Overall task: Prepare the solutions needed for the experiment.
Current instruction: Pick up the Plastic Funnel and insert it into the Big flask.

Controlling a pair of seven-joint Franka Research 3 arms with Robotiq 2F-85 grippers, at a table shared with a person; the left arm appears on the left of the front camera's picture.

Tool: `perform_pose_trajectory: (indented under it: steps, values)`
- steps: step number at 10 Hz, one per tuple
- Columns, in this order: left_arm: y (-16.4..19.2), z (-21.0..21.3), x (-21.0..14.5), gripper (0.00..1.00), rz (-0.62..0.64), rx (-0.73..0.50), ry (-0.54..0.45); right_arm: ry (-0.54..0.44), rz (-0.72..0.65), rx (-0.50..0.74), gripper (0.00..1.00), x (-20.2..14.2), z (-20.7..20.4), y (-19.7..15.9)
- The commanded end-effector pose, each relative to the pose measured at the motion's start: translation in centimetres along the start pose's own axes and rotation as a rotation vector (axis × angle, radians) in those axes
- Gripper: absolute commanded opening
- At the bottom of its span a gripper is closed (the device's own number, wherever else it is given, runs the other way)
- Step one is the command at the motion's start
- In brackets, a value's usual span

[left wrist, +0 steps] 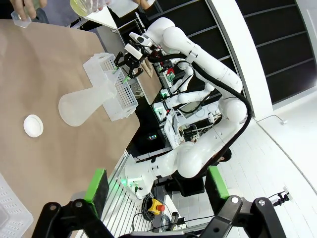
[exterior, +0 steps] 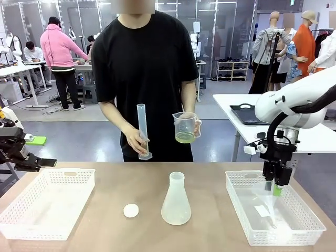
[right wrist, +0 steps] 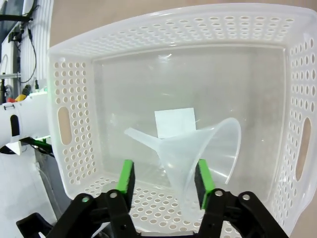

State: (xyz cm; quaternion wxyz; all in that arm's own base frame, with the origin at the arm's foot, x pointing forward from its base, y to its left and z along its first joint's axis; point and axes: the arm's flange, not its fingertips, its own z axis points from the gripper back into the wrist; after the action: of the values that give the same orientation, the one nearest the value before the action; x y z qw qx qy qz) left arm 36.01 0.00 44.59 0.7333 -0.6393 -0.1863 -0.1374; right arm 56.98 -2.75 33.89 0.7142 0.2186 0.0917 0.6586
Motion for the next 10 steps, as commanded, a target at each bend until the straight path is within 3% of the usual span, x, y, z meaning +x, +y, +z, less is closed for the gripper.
perform_pose_trajectory:
  steps: [1,5,8,9,10]
  values:
    - [0.0,-0.2,0.2,1.00,-0.010,-0.022,-0.011,-0.015,0.009,0.020,0.42,0.3,0.4,-0.7]
    - [0.0,-0.2,0.2,1.00,-0.010,-0.022,-0.011,-0.006,0.005,0.023,0.02,0.3,0.4,-0.8]
    - [0.0,-0.2,0.2,1.00,-0.010,-0.022,-0.011,-0.003,0.012,0.019,0.00,0.8,0.3,-0.6]
    - [0.0,-0.2,0.2,1.00,-0.010,-0.022,-0.011,0.051,-0.028,-0.014,0.00,1.2,0.6,0.3]
    - [0.0,-0.2,0.2,1.00,-0.010,-0.022,-0.011,0.013,-0.051,-0.088,0.00,1.8,1.7,1.8]
